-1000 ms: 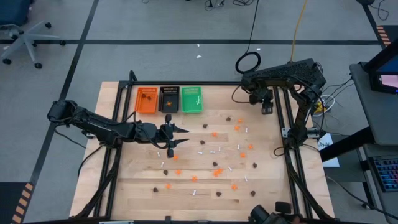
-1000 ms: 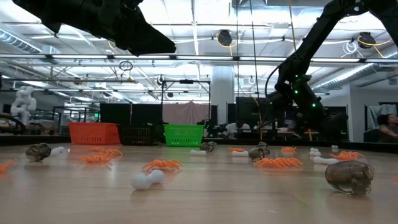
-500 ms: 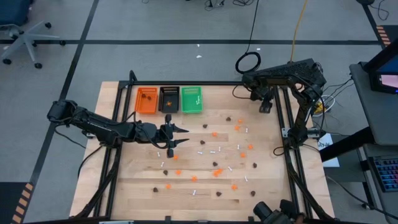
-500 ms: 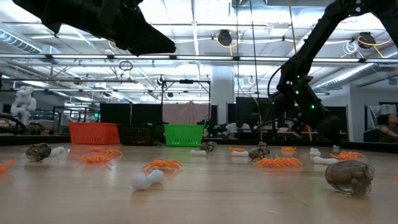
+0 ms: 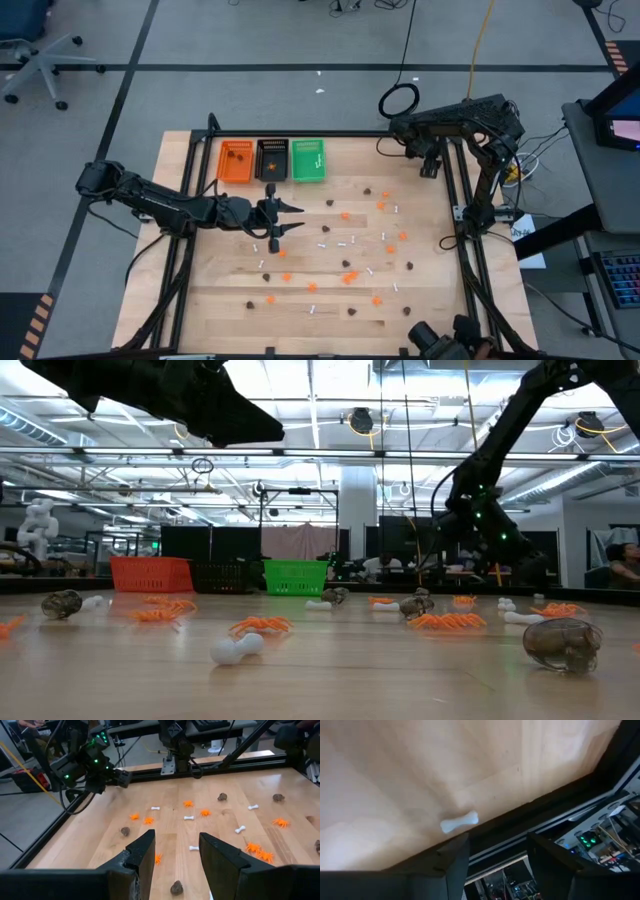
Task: Sort Halloween decoration
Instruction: Put the white bone toy into the green bin
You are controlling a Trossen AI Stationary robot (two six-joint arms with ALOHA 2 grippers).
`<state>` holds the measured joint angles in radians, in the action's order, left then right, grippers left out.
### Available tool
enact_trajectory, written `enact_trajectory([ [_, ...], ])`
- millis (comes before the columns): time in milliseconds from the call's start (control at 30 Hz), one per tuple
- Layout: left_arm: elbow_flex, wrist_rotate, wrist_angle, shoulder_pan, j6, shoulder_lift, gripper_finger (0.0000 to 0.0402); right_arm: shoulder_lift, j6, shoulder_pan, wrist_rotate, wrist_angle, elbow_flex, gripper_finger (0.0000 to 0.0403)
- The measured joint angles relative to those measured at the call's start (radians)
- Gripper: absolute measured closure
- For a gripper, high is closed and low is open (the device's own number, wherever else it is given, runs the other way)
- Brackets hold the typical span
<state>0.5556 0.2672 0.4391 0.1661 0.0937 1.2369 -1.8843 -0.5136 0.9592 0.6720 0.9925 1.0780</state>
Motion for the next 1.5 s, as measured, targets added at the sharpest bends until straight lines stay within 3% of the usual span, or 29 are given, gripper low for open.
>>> enact_trajectory([
  [167,0.000,0.005,0.000,0.000,0.000,0.000,0.0249,-0.001,-0.008,-0.001,0.059,-0.055,-0.041,0.0222],
  [367,0.000,0.005,0.000,0.000,0.000,0.000,0.0249,-0.001,-0.011,-0.006,0.043,-0.075,-0.044,0.0222],
  [533,0.000,0.005,0.000,0.000,0.000,0.000,0.0249,0.003,-0.050,-0.007,-0.101,-0.111,-0.043,0.0223],
  [900,0.000,0.014,-0.003,0.000,0.009,0.000,0.0249,0.153,-0.083,-0.086,-0.238,-0.206,-0.044,0.0223],
  [1167,0.000,0.019,-0.004,0.000,0.018,0.000,0.0249,0.260,-0.022,-0.176,-0.558,-0.233,-0.044,0.0223],
  [1300,0.000,0.019,-0.003,0.000,0.018,0.000,0.0249,0.290,-0.008,-0.260,-0.635,-0.368,-0.044,0.0223],
  [1500,0.000,0.028,-0.003,0.000,0.018,0.000,0.0249,0.288,0.200,-0.344,-0.713,-0.596,-0.044,0.0223],
])
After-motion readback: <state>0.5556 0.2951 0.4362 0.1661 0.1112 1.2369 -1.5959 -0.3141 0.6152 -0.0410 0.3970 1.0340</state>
